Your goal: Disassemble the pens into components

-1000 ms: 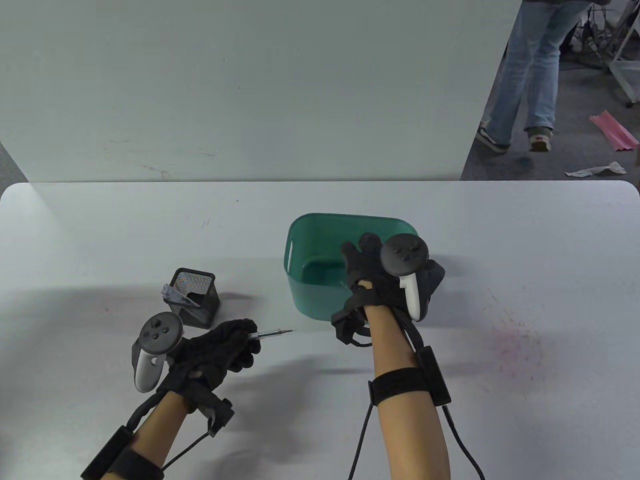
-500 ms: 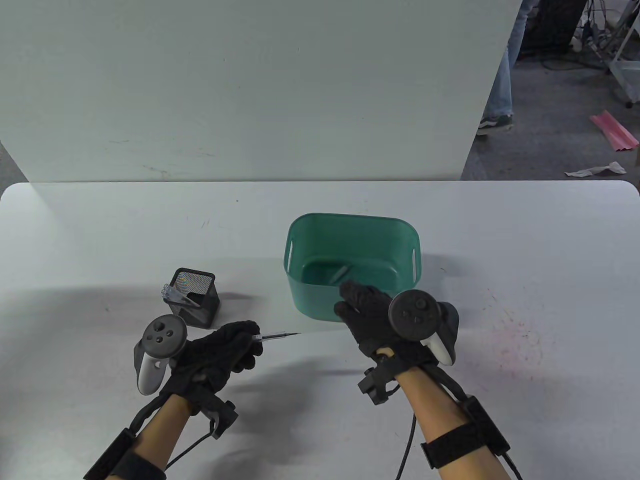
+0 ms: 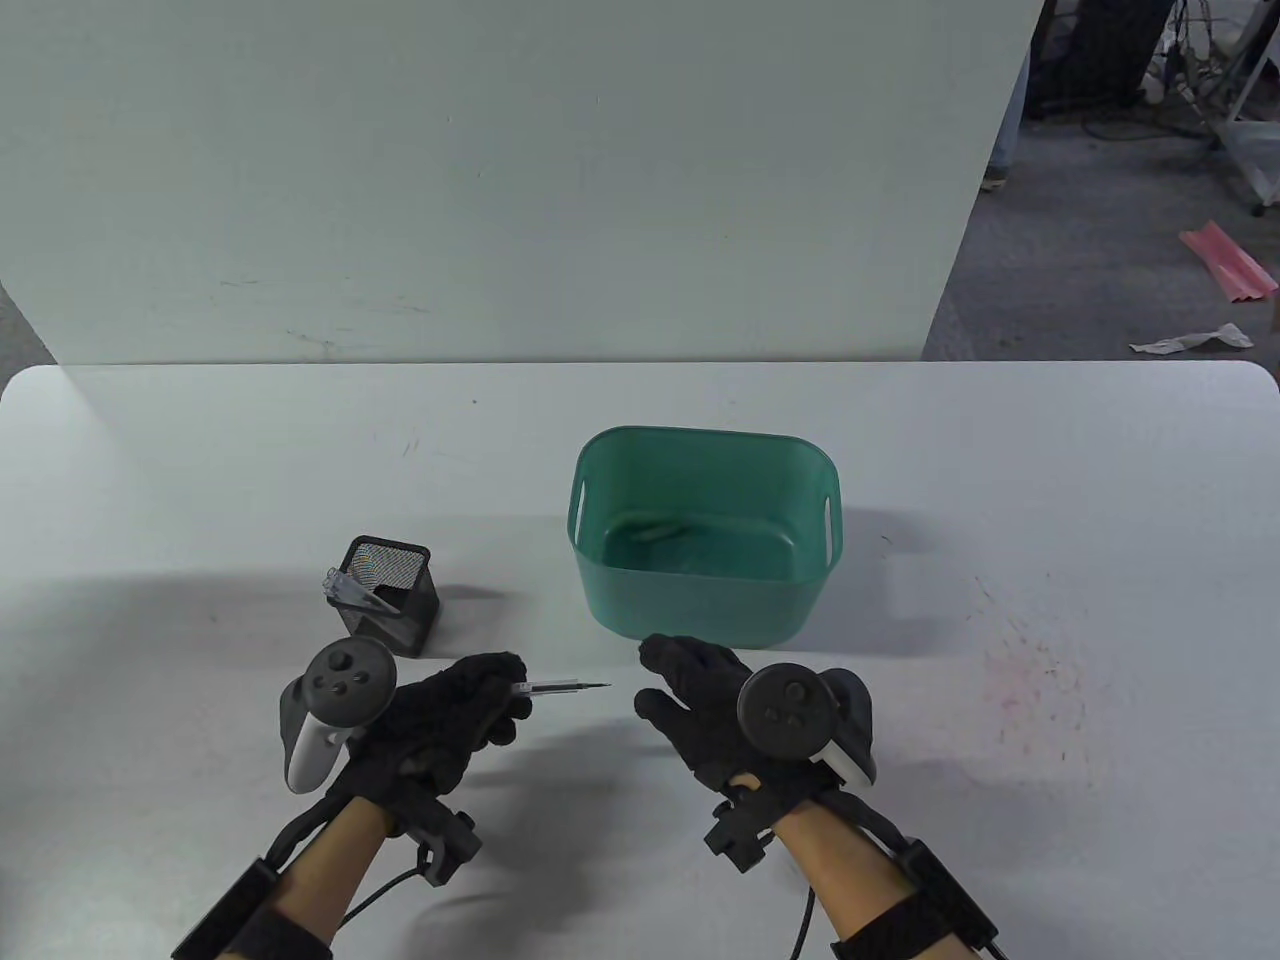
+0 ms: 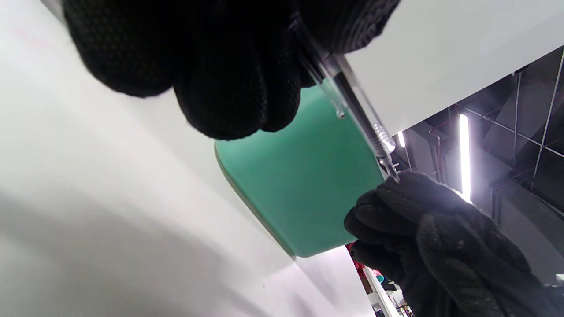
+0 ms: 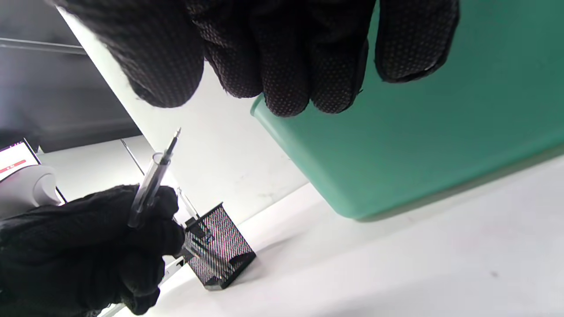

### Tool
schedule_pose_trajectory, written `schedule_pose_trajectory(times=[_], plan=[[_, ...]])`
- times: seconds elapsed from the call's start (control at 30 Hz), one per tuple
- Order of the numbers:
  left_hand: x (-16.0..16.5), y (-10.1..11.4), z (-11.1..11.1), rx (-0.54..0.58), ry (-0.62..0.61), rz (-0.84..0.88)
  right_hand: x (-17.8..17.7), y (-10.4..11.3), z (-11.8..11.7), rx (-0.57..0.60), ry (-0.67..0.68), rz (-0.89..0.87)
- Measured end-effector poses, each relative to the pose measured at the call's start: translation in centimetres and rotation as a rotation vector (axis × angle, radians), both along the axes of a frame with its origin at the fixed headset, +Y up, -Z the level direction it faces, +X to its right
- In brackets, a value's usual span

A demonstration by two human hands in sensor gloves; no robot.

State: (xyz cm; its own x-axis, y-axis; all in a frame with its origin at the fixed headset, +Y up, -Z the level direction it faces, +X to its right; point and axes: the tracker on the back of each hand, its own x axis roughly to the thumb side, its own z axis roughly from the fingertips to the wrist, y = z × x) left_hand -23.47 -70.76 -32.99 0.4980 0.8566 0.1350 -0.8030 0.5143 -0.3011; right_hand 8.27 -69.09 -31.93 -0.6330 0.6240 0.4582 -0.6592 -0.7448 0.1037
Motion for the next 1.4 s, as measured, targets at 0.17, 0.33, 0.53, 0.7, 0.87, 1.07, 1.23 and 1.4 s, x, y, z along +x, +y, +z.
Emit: schedule_pose_trajectory(times=[0.17, 0.33, 0.53, 0.7, 0.87, 1.07, 1.23, 1.4], plan=[[0.5, -0.2, 0.2, 0.001, -0.016, -0.008, 0.1, -0.3, 0.3, -0.005, 0.011, 0.001], [1.0, -0.4, 0.5, -0.004, -0.036, -0.006, -0.6, -0.3, 0.6, 0.002, 0.053, -0.003], [1.6, -0.6, 0.7, -0.010, -0.058, -0.011, -1.5, -0.5, 0.6, -0.013, 0.083, -0.007], [2.2, -0.7, 0.8, -0.020, -0.074, -0.003, -1.9, -0.6, 0.7, 0.006, 0.086, 0.007], [2.4, -0.7, 0.9, -0.023, -0.083, -0.005, -2.0, -0.6, 0.7, 0.013, 0.093, 0.001], [2.0, -0.6, 0.7, -0.031, -0.065, 0.014, -1.0, 0.3, 0.4, 0.031, 0.047, 0.008], [1.0, -0.9, 0.3, -0.077, -0.014, 0.102, 1.1, 2.2, -0.2, 0.049, -0.010, -0.041], [-0.2, -0.9, -0.1, -0.074, 0.040, 0.106, 3.6, 4.8, -0.8, 0.098, -0.095, -0.106]])
